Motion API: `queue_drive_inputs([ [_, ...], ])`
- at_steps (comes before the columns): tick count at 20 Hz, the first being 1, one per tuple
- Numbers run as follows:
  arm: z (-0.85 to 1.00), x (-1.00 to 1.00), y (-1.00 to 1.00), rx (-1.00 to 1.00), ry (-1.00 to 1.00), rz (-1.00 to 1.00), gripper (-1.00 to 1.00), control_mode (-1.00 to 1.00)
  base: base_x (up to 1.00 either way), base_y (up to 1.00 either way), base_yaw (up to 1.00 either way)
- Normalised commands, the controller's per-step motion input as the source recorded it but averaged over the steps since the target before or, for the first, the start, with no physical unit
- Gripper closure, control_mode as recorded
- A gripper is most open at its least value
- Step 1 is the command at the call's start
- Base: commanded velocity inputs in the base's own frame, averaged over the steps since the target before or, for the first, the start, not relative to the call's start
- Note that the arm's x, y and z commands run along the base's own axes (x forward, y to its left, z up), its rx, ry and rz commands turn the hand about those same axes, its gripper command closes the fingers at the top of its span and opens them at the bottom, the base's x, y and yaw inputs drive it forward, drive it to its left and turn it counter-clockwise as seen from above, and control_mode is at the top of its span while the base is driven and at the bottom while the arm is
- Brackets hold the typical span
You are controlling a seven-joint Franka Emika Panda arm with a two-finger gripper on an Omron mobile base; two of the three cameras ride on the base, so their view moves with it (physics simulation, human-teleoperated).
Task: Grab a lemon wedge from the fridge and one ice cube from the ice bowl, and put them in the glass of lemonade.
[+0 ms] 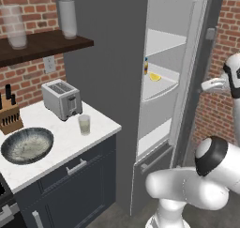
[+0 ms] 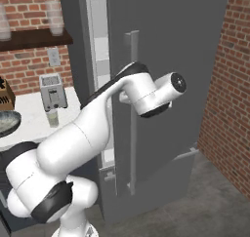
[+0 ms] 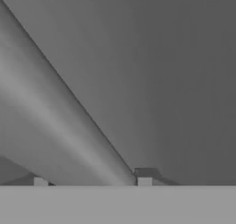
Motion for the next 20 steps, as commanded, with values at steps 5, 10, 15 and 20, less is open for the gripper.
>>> queue_drive_inputs([
  [5,0.00,-0.37,-0.76,0.10,-0.15,-0.17,-1.00,-1.00,0.00,0.00,0.00],
  [10,0.04,-0.35,0.00,0.00,0.00,-0.15,-1.00,-1.00,0.00,0.00,0.00],
  [15,0.58,-0.61,0.01,-0.01,-0.11,-0.10,-1.00,-1.00,0.00,0.00,0.00],
  [20,0.85,-0.67,0.29,-0.02,-0.18,-0.12,-1.00,-1.00,0.00,0.00,0.00],
])
